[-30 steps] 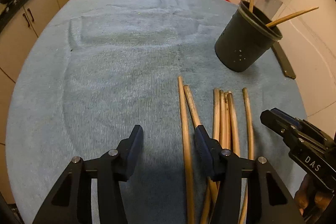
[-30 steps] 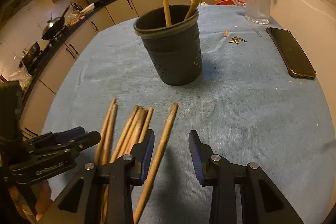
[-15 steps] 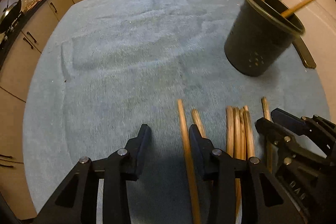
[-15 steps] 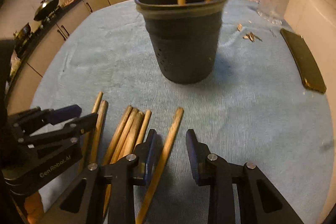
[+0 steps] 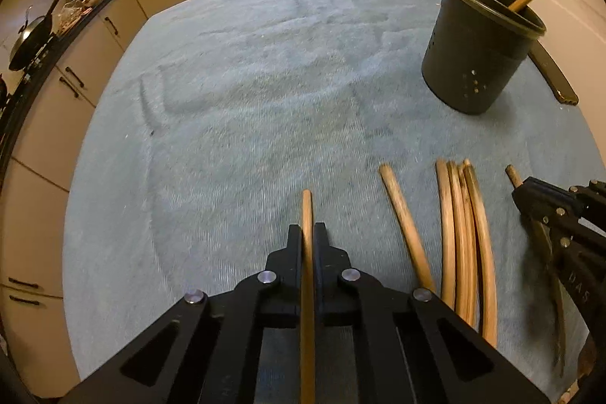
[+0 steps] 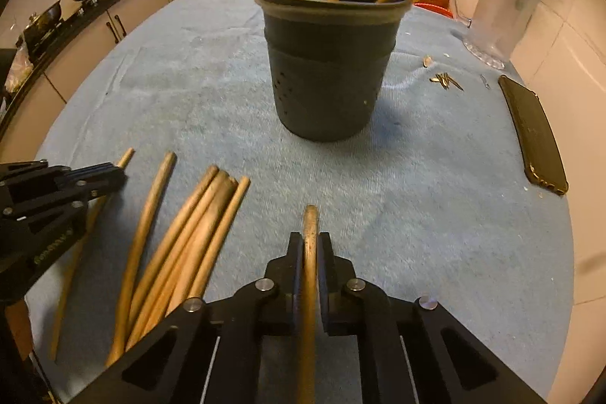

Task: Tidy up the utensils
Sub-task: 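Raise the left gripper's chopstick above the holder cup while the right gripper carries its chopstick over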

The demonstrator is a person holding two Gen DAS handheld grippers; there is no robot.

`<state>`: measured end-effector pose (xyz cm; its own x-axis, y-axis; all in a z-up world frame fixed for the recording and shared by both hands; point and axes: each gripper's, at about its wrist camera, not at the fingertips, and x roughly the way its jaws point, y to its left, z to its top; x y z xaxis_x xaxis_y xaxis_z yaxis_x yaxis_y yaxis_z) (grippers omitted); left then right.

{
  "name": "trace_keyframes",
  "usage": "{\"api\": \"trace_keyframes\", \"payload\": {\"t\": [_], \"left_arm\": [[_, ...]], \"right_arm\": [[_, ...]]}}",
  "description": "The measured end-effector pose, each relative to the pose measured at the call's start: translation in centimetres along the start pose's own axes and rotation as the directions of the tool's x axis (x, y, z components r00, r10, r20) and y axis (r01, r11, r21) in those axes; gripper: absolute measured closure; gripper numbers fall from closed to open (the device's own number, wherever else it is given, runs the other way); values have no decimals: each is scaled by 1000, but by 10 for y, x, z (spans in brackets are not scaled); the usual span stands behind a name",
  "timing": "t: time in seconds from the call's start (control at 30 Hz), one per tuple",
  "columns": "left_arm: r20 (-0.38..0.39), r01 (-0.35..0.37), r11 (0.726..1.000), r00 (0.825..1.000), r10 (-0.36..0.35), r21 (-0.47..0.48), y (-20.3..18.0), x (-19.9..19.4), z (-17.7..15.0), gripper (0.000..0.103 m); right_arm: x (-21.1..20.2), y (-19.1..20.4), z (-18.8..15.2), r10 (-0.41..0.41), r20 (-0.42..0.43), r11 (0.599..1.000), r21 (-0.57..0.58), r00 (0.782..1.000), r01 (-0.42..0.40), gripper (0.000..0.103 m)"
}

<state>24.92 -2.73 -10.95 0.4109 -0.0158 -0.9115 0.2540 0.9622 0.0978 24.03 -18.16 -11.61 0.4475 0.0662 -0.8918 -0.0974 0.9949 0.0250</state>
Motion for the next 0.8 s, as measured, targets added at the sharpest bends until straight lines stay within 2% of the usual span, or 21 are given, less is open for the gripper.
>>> {"api": "trace_keyframes", "payload": {"t": [0.07, 0.1, 0.13, 0.17, 0.27, 0.4, 0.5, 0.6, 0.7, 0.8], "left_arm": [[-1, 2, 1000, 1000, -2, -13, 2, -2, -2, 97], [-8, 35, 998, 999, -35, -49, 7, -4, -3, 97], [3, 61, 995, 998, -61, -74, 9, -8, -4, 97], [26, 78, 993, 997, -75, -90, 12, -15, -7, 97], [116, 79, 989, 991, -64, -126, 25, -48, -15, 97], [252, 123, 975, 965, -74, -187, 46, -105, -25, 97], [355, 163, 963, 931, -78, -215, 54, -144, -36, 97], [402, 159, 959, 914, -53, -235, 60, -168, -48, 97], [429, 152, 960, 903, -39, -233, 56, -181, -63, 97], [459, 141, 962, 888, -19, -233, 52, -193, -77, 97]], "right_arm": [[-1, 0, -2, -1, 13, 1000, 0, 1000, 1, 95], [0, 0, -1, 8, 17, 1000, 9, 1000, -8, 95], [-3, -3, -3, 52, 27, 998, 36, 998, -53, 95], [-10, -8, -4, 91, 49, 993, 69, 995, -94, 95], [-45, -15, -8, 95, 147, 990, 93, 985, -109, 95], [-98, -25, -17, 109, 274, 983, 112, 956, -144, 95], [-139, -25, -28, 111, 364, 980, 113, 925, -162, 95], [-166, -26, -37, 121, 422, 978, 105, 898, -181, 95], [-189, -19, -54, 86, 472, 986, 87, 877, -143, 95], [-207, -15, -67, 87, 509, 986, 78, 856, -147, 95]]}}
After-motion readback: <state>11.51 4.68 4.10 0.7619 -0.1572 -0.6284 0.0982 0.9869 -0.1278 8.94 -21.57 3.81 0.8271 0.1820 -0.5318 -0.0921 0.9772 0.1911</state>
